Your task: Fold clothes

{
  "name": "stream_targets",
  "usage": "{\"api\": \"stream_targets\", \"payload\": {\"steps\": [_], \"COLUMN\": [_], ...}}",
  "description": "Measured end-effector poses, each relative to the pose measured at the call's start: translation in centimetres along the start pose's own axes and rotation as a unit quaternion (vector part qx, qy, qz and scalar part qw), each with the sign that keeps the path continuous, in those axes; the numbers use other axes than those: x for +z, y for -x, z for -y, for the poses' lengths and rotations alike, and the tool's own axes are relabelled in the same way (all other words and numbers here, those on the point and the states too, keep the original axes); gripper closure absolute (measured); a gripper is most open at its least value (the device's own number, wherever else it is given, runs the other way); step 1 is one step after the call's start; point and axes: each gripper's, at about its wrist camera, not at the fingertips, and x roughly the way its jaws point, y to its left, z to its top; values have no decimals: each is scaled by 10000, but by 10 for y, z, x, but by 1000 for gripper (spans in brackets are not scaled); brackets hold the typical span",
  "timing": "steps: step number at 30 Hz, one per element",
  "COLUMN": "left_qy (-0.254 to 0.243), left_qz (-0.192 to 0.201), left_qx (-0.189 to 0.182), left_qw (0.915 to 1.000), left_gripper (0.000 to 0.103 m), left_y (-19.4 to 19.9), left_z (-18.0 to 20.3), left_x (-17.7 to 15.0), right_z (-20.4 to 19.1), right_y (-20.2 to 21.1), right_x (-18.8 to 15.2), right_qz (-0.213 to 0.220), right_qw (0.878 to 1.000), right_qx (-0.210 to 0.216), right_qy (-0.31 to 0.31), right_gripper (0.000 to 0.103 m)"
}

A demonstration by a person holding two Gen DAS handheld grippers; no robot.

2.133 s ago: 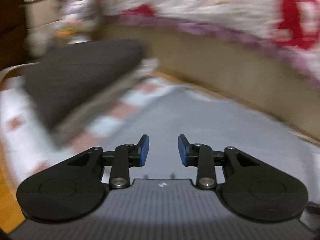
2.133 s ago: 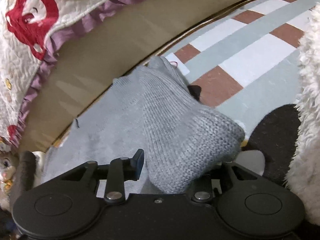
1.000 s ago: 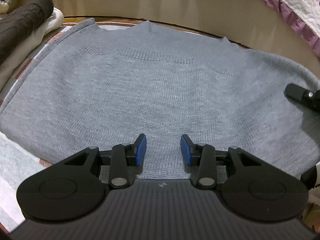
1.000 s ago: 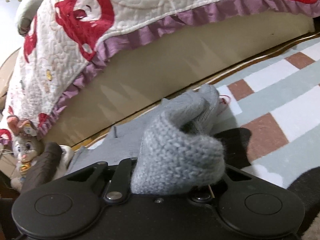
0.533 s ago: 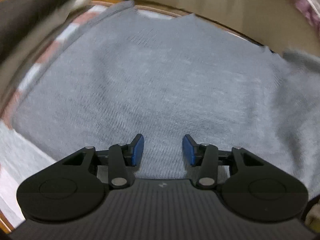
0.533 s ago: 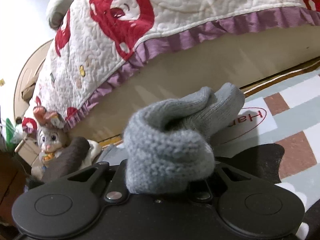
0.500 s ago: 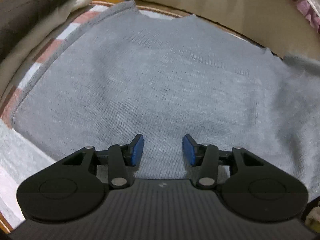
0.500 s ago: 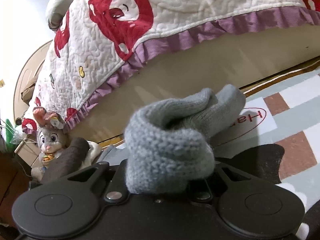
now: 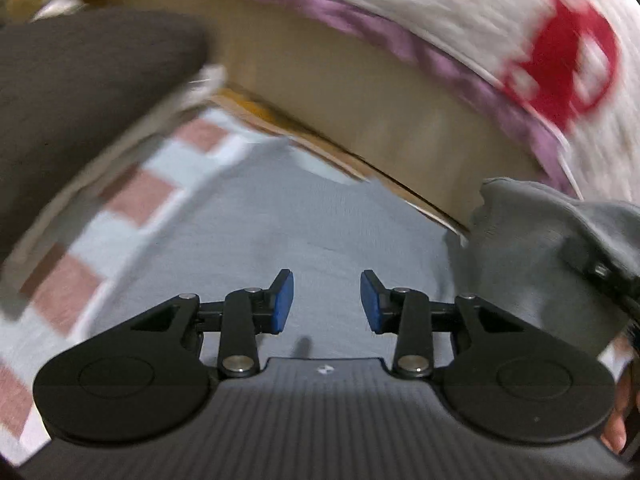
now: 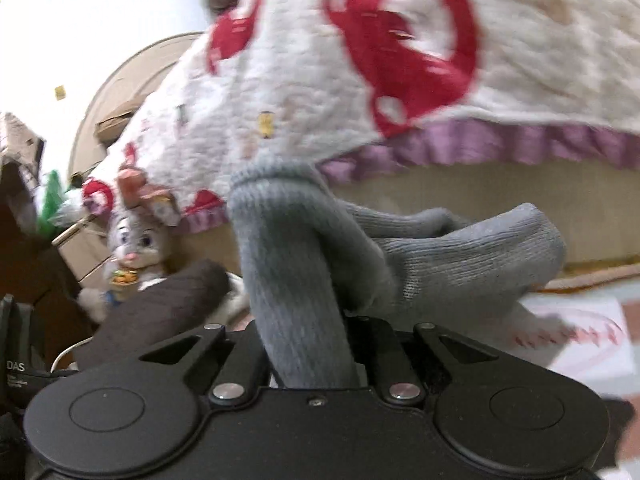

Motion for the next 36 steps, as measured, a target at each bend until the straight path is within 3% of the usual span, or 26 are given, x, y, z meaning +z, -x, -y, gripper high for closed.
{"api": "stream_targets", "payload": {"steps": [3, 6, 11, 13, 17, 21, 28, 30, 33, 36], "left_qy": [814, 1387, 1551, 1616, 1761, 2040, 1786, 2047, 2248, 1746], "left_qz": [160, 259, -43, -163, -383, -395, -146, 292, 596, 301], "left_qx": [118, 75, -100, -170, -208, -232, -38, -338, -1141, -1264], "left_qw": [9965, 9900, 9878, 9866, 9834, 9779, 9838, 9778, 9659, 9760], "left_gripper": [67, 67, 67, 67, 67, 67, 64, 63, 61, 57], "left_y": [5, 7, -11, -18, -30, -35, -16, 9, 36, 33], "left_z": [-56, -102, -111, -114, -120, -128, -112, -108, -99, -75], "left_x": [8, 11, 5, 2, -4, -7, -3, -3, -4, -8], "right_z": [-35, -66, -113, -128, -122, -122, -93, -88, -70, -57], "right_y": [-18, -44, -97, -121, -160, -152, -145, -141, -130, -118], "right_x": [3, -7, -48, -78, -122, -126, -100, -94, -77, -62], "right_qz": [73, -216, -1029, -1401, -2441, -2378, -2310, -2199, -1835, -1645], "right_qw": [9986, 9961, 9840, 9754, 9607, 9617, 9695, 9701, 9661, 9584], "right_qx": [248, 571, 962, 855, 562, 512, 815, 947, 1295, 1512], "right_qy": [461, 636, 1094, 1469, 1199, 1262, -52, -395, -1270, -1775], "right_gripper": [91, 91, 91, 91, 91, 91, 91, 90, 91, 90]}}
